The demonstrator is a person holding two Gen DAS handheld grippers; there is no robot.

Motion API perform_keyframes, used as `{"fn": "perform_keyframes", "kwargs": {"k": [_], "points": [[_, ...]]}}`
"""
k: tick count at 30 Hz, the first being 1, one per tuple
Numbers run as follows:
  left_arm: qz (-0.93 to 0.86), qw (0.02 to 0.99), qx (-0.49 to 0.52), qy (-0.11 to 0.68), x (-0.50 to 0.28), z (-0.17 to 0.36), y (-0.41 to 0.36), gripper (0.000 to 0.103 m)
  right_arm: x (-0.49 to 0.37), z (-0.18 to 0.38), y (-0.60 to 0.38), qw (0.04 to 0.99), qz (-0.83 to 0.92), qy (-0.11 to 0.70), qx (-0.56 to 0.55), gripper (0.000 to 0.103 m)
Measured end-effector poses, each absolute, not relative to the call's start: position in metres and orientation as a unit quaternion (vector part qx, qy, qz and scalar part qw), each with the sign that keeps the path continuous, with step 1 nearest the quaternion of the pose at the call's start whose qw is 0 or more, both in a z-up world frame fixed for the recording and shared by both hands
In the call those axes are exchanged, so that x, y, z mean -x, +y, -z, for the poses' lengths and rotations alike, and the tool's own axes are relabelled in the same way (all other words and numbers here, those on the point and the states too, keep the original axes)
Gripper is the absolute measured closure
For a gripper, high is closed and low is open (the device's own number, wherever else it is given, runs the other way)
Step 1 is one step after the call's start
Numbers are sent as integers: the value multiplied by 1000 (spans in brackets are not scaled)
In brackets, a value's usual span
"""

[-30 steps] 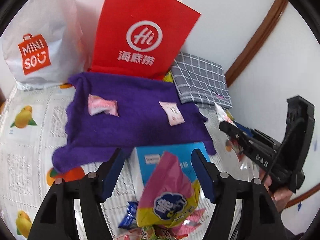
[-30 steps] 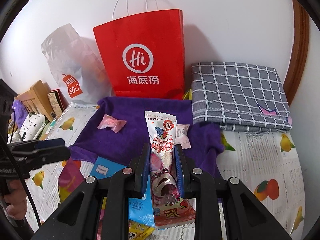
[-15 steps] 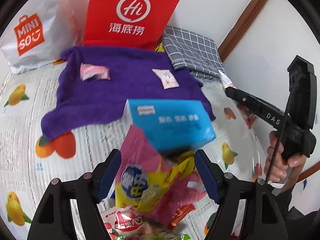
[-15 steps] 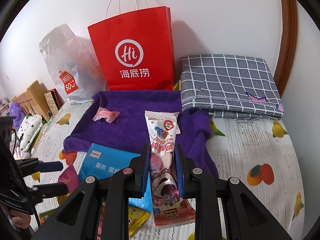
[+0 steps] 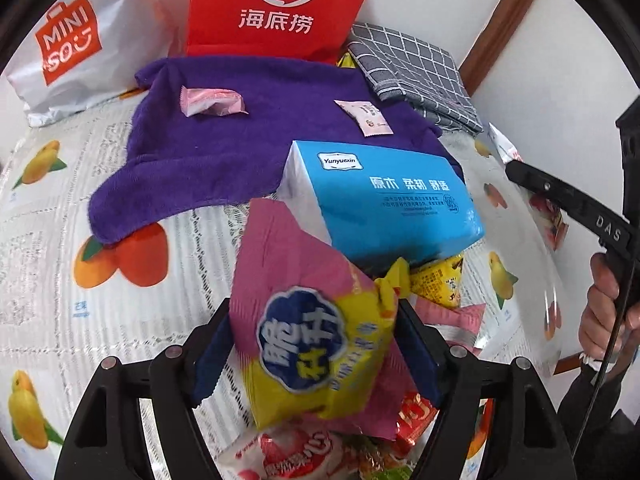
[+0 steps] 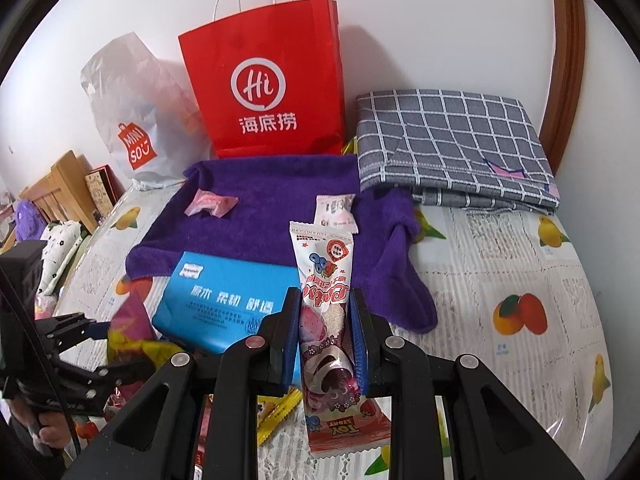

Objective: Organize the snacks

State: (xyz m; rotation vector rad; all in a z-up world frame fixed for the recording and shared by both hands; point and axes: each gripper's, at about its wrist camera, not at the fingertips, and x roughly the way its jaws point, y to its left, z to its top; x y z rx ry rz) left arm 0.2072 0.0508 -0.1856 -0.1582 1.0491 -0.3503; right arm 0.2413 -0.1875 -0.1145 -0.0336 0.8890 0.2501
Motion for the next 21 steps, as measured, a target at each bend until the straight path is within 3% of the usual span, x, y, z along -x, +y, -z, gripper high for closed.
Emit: {"fn": "perform_keyframes", "kwargs": {"k": [1, 4, 21], "points": [[169, 847, 79, 498, -209, 187, 52, 30, -241, 115, -187, 895, -119, 430, 17, 79], [187, 842, 93, 497, -209, 187, 55, 48, -241, 116, -187, 895, -115, 431, 20, 79], [160, 879, 115, 434, -211, 118, 77, 51, -254, 99, -184, 901, -115, 418, 15, 79]]}}
